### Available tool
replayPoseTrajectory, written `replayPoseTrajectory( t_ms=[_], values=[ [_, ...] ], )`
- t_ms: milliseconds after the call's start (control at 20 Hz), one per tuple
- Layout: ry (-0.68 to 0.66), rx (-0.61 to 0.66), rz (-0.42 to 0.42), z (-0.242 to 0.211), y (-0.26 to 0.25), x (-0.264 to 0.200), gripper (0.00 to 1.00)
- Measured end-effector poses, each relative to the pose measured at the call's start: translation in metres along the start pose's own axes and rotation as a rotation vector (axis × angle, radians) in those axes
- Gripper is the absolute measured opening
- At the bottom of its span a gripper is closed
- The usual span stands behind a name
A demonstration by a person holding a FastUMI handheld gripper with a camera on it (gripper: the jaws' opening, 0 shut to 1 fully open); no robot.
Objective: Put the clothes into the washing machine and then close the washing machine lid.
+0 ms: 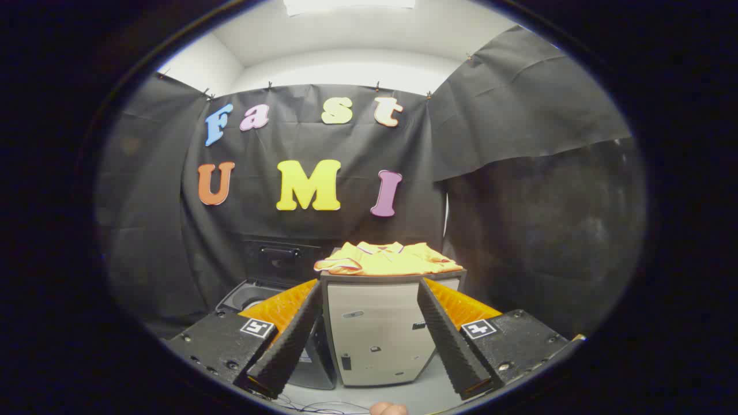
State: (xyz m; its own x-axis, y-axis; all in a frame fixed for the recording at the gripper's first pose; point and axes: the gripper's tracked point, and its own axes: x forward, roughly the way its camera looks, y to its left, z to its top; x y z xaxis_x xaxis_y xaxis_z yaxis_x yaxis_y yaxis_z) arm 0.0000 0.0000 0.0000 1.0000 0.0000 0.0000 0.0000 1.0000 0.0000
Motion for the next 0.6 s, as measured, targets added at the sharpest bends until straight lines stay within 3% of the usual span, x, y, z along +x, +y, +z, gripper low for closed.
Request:
replayPoseTrajectory(
  t_ms=[600],
  values=[
    [0.006,-0.010,0.022,0.0015,0.0097,-0.0020,1.00]
  ],
)
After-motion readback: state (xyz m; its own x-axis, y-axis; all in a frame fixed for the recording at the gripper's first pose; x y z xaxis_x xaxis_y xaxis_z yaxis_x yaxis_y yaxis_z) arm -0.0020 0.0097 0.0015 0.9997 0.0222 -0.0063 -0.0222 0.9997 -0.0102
